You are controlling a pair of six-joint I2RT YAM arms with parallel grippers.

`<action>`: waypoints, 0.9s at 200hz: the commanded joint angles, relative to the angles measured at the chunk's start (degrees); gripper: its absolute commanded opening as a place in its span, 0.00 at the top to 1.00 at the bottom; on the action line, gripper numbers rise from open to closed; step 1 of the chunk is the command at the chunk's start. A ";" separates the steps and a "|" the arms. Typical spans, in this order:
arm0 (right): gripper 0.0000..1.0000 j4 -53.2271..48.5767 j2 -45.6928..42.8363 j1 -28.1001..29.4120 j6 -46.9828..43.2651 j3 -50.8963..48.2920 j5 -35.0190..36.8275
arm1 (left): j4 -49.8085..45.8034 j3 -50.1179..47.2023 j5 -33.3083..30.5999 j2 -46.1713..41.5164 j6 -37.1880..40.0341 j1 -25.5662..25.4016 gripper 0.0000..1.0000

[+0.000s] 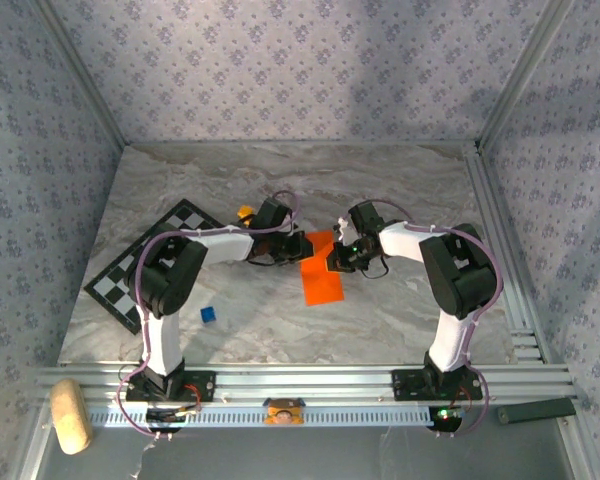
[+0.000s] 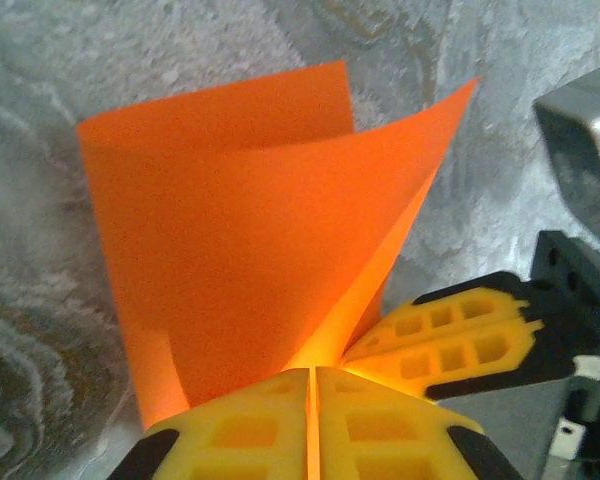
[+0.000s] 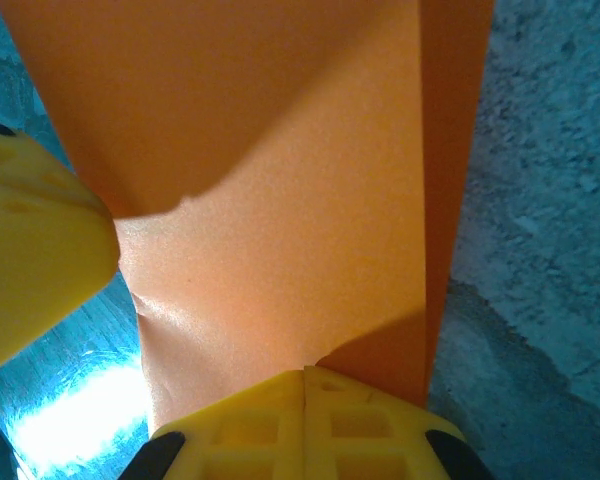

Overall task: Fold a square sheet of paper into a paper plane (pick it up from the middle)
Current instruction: First fold the square sheet of paper in half at the center of the table.

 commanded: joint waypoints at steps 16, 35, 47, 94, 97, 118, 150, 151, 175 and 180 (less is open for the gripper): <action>1.00 -8.72 3.96 -0.55 0.20 -2.33 7.63 | -1.48 -1.37 1.43 -0.27 2.52 0.43 0.91; 1.00 -8.40 4.15 -0.50 0.55 -2.44 7.47 | -1.85 -1.60 0.14 0.01 3.33 0.71 0.91; 1.00 -8.32 4.19 -0.41 0.64 -2.41 7.53 | -1.88 -1.33 0.08 0.81 3.40 1.03 0.91; 1.00 -8.59 4.06 -0.55 0.91 -3.10 7.84 | -4.03 -2.39 -3.75 2.53 3.07 1.16 0.92; 1.00 -8.68 4.06 -0.58 0.91 -3.12 7.90 | -3.96 -2.67 -3.77 2.55 3.09 1.09 0.92; 1.00 -8.64 4.06 -0.59 0.90 -3.34 7.84 | -3.38 -4.02 -4.05 2.38 3.04 1.23 0.92; 1.00 -8.56 3.98 -0.59 0.95 -3.58 7.94 | -5.70 -2.92 -4.35 0.02 3.40 0.97 0.91; 1.00 -8.57 3.93 -0.63 0.93 -3.59 7.89 | -5.76 -2.81 -4.38 -0.08 3.44 0.98 0.91; 1.00 -8.66 3.80 -0.68 0.82 -3.49 7.80 | -7.03 0.30 -3.25 -1.15 3.96 1.25 0.91; 1.00 -8.65 3.76 -0.67 0.82 -3.43 7.73 | -7.10 0.98 -2.79 -1.14 4.00 1.37 0.91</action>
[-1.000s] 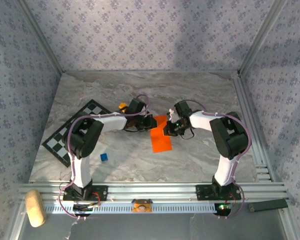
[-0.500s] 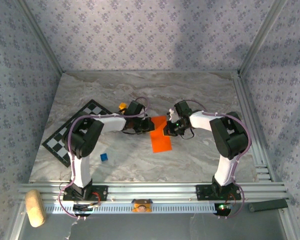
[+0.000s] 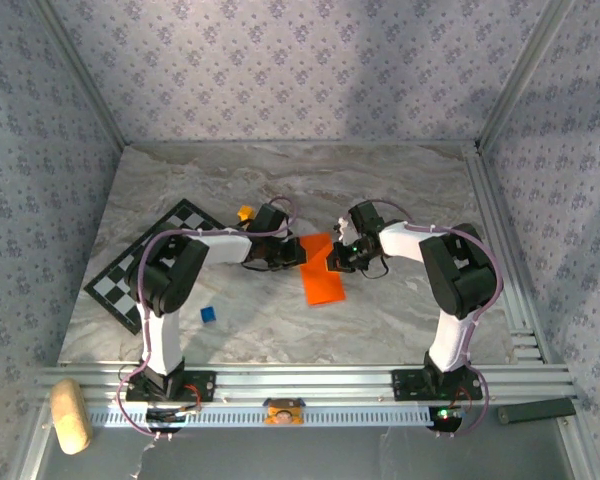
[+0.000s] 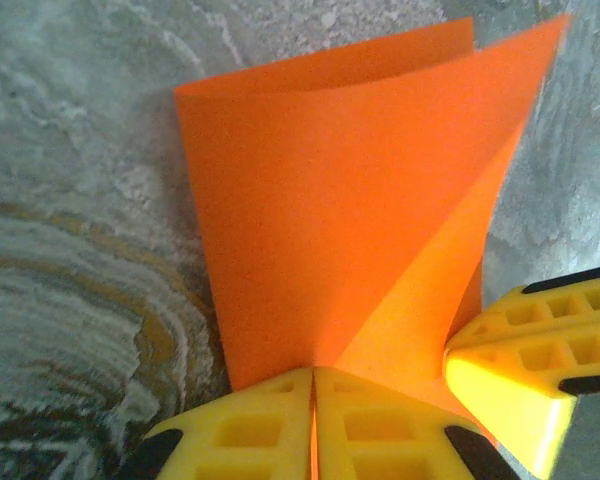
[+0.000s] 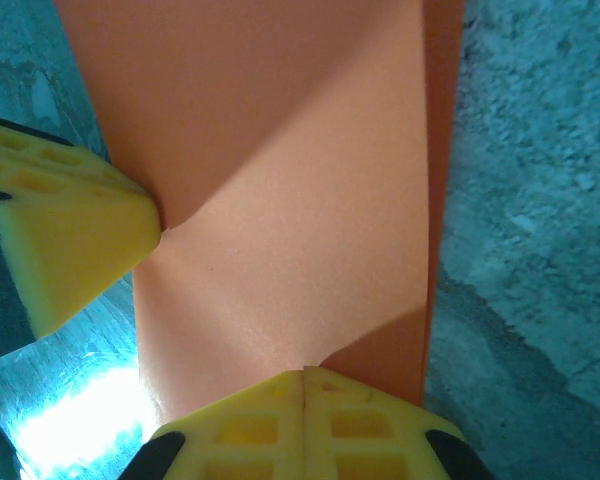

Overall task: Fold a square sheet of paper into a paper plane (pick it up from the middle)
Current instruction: First fold the square sheet of paper in half at the center of the table.

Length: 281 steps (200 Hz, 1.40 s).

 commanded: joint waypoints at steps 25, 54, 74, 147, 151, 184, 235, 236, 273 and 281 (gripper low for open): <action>1.00 -8.56 3.62 -0.61 0.45 -3.49 7.77 | -4.30 5.14 1.58 -0.33 1.79 1.19 0.90; 1.00 -8.34 3.79 -0.61 0.53 -3.58 7.77 | -4.46 6.54 2.83 2.83 2.16 1.95 0.90; 1.00 -8.13 3.98 -0.61 0.60 -3.65 7.72 | -4.74 6.88 1.68 4.68 2.59 2.25 0.91; 1.00 -7.96 4.06 -0.52 0.62 -3.84 7.58 | -5.25 7.69 2.22 4.79 1.45 4.08 0.91; 1.00 -7.96 4.04 -0.52 0.62 -3.84 7.57 | -5.40 8.07 2.58 4.73 1.62 4.07 0.91; 1.00 -8.14 4.08 -0.61 0.56 -3.75 7.76 | -5.58 10.30 5.77 4.80 2.46 4.08 0.90; 1.00 -7.60 4.23 -0.50 0.71 -4.00 7.60 | -6.27 11.51 4.96 8.96 2.30 4.99 0.90; 1.00 -7.61 4.23 -0.51 0.71 -4.01 7.59 | -6.19 11.45 4.95 9.06 2.25 5.04 0.90; 1.00 -7.79 4.13 -0.61 0.53 -4.07 7.81 | -6.39 10.94 0.90 9.78 1.94 6.47 0.90; 1.00 -7.66 4.15 -0.61 0.58 -4.16 7.73 | -6.24 11.13 0.39 9.85 1.52 6.84 0.90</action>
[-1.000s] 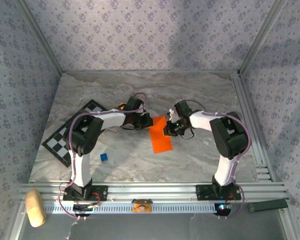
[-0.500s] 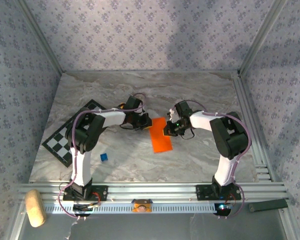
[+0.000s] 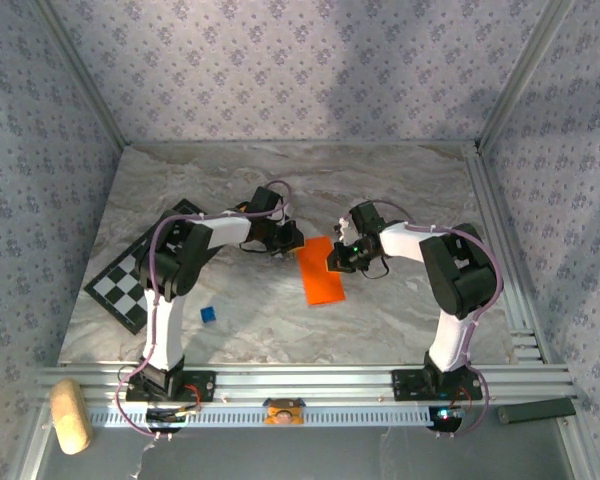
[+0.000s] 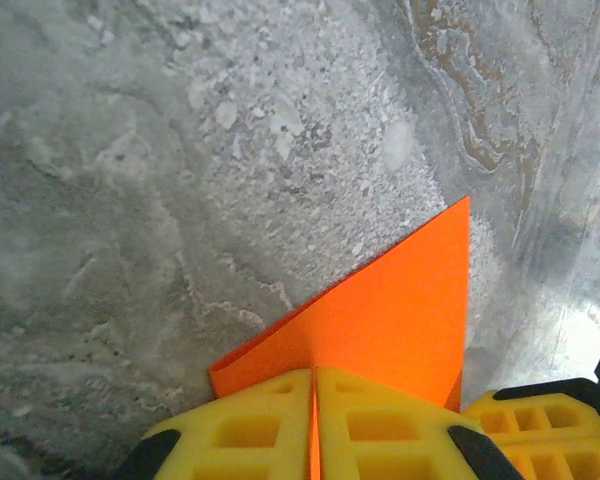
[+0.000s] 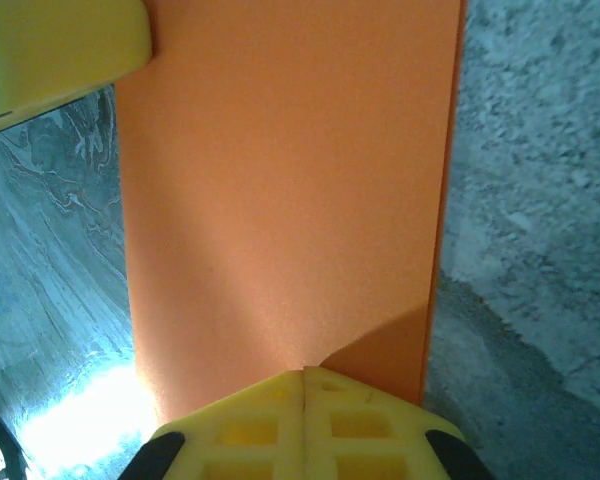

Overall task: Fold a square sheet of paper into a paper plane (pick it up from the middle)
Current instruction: First fold the square sheet of paper in half at the center of the table.

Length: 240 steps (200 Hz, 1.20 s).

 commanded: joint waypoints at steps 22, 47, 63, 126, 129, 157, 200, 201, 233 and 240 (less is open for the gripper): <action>1.00 -8.15 4.07 -0.41 0.32 -3.82 8.33 | -1.71 0.95 -6.23 2.08 -1.07 2.07 0.90; 1.00 -8.12 4.06 -0.48 0.32 -3.73 8.28 | -3.66 3.03 -8.12 2.92 -2.15 2.64 0.90; 1.00 -8.05 3.98 -0.57 0.23 -3.81 8.37 | -5.54 4.37 -9.68 3.55 -2.53 2.83 0.90; 1.00 -8.08 3.95 -0.91 0.05 -3.98 8.19 | -9.00 6.80 -12.04 4.98 -4.08 3.39 0.90; 1.00 -8.05 3.90 -0.92 0.10 -4.02 8.19 | -9.32 7.02 -12.20 5.06 -4.05 3.35 0.90; 1.00 -7.88 3.80 -0.92 0.23 -4.17 8.10 | -11.73 8.76 -12.94 5.43 -4.32 3.35 0.90; 1.00 -8.09 3.95 -0.92 0.14 -3.76 8.07 | -15.22 12.05 -13.42 5.31 -3.90 3.30 0.90; 1.00 -8.10 3.92 -0.92 0.14 -3.75 8.04 | -15.33 12.17 -13.41 5.28 -3.85 3.28 0.91; 1.00 -8.28 3.71 -0.83 0.23 -3.56 8.10 | -15.73 13.37 -12.22 2.07 -3.79 2.66 0.90; 1.00 -8.07 3.72 -0.76 0.32 -3.56 8.02 | -15.69 13.46 -12.24 0.90 -3.68 2.40 0.89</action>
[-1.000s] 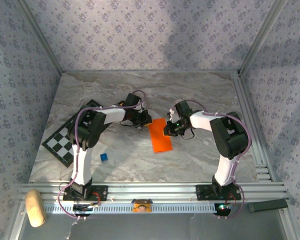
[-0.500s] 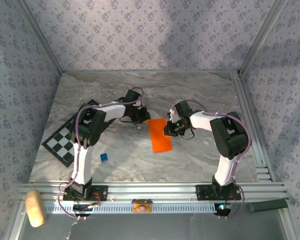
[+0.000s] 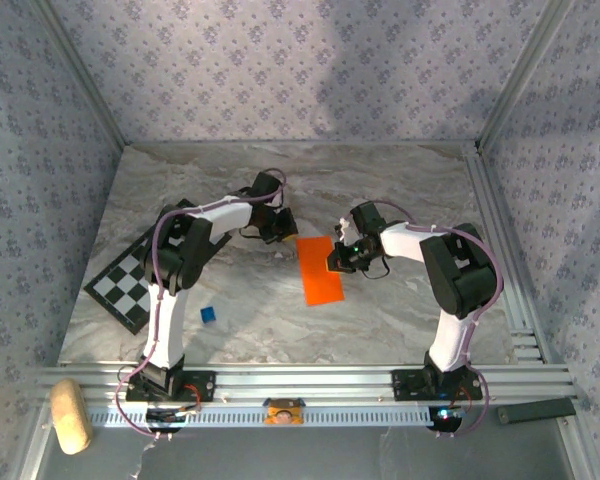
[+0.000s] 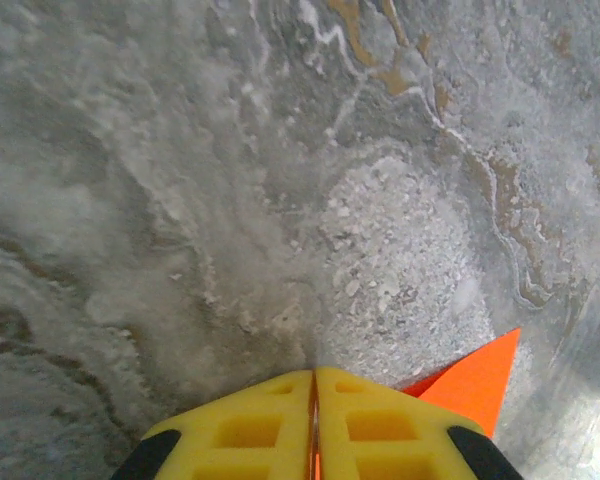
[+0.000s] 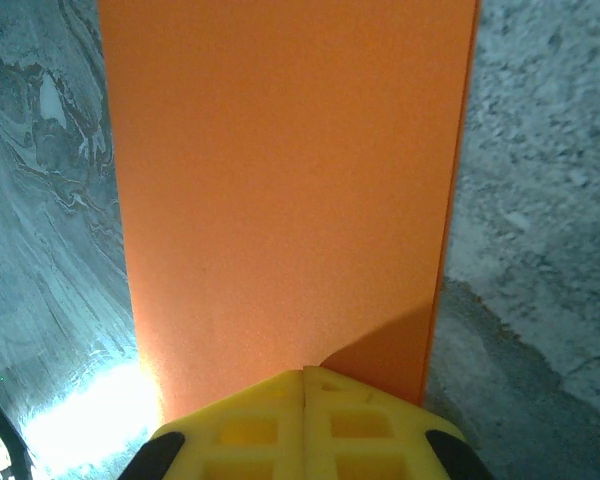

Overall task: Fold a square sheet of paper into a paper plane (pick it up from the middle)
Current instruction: First fold the square sheet of paper in half at the center of the table.

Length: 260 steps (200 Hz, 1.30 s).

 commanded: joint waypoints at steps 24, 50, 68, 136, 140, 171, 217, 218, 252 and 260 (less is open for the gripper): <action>1.00 -8.35 3.80 -0.28 0.60 -3.19 8.68 | -2.58 1.23 -4.60 -6.86 0.80 -0.16 0.86; 1.00 -8.29 3.68 -0.28 0.87 -3.06 8.78 | 0.21 -1.62 -1.44 -10.15 1.37 -1.97 0.86; 1.00 -8.18 3.45 -0.29 0.98 -3.23 8.87 | 3.45 -4.49 2.15 -11.35 1.25 -3.96 0.86; 1.00 -8.04 3.89 -0.19 1.09 -3.58 9.13 | 14.71 -16.47 5.89 -10.67 -3.54 -8.20 0.87; 1.00 -7.94 3.89 -0.19 1.10 -3.62 9.13 | 15.25 -17.04 5.73 -10.41 -3.39 -8.22 0.88; 1.00 -7.17 3.54 -0.06 2.08 -4.29 9.08 | 18.10 -21.64 3.38 -9.04 -2.99 -8.24 0.88; 1.00 -6.38 3.74 0.03 2.43 -5.16 9.02 | 18.46 -24.69 1.65 -11.71 -2.25 -7.98 0.87; 1.00 -6.36 3.73 0.00 2.44 -5.14 8.99 | 18.38 -24.64 1.64 -11.85 -2.19 -7.98 0.87; 1.00 -6.31 3.36 0.07 2.61 -5.23 9.14 | 14.51 -21.32 2.20 -14.95 -0.33 -8.13 0.85; 1.00 -6.31 3.26 0.08 2.71 -5.21 9.11 | 14.35 -20.82 3.16 -15.53 -0.60 -8.31 0.84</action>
